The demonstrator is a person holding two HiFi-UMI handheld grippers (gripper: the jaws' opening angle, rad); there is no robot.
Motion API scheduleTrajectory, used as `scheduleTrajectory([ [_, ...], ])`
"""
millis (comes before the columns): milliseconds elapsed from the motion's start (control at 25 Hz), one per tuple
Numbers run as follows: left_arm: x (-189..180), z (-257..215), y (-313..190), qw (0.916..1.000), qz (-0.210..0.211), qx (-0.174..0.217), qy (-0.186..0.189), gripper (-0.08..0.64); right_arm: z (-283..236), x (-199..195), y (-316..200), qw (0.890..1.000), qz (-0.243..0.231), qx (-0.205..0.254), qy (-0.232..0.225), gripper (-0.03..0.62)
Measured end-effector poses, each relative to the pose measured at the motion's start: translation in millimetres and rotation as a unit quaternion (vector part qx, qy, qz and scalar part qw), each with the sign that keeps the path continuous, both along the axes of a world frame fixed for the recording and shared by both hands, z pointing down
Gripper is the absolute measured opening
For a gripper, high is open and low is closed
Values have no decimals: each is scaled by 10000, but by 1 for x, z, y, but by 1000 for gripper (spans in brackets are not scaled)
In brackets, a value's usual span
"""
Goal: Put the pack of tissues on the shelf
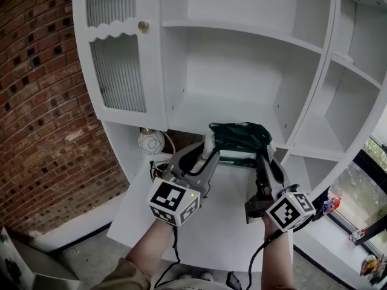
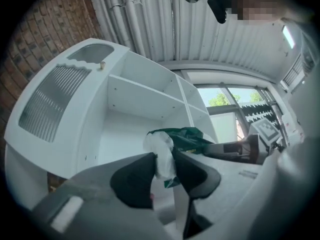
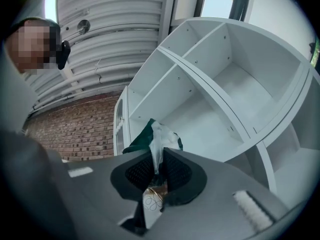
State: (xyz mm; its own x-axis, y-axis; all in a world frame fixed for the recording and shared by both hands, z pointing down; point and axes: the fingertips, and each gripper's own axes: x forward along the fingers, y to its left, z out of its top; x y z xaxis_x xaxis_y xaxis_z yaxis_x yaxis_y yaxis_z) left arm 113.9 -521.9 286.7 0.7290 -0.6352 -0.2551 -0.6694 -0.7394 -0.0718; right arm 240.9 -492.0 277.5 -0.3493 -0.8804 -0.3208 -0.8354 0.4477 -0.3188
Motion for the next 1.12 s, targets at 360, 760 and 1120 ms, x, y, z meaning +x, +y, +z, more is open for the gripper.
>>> scheduleTrajectory([
  [360, 5, -22, -30, 9959, -484, 390, -650, 115, -14, -3, -27, 9929, 568, -41, 1040, 38],
  [760, 22, -53, -73, 9912, -707, 539, -980, 110, -41, 7, -69, 9759, 1138, -84, 1862, 40],
  [1120, 35, -49, -115, 9857, -850, 391, -1401, 110, -34, 14, -114, 9601, 1330, -488, 2411, 43],
])
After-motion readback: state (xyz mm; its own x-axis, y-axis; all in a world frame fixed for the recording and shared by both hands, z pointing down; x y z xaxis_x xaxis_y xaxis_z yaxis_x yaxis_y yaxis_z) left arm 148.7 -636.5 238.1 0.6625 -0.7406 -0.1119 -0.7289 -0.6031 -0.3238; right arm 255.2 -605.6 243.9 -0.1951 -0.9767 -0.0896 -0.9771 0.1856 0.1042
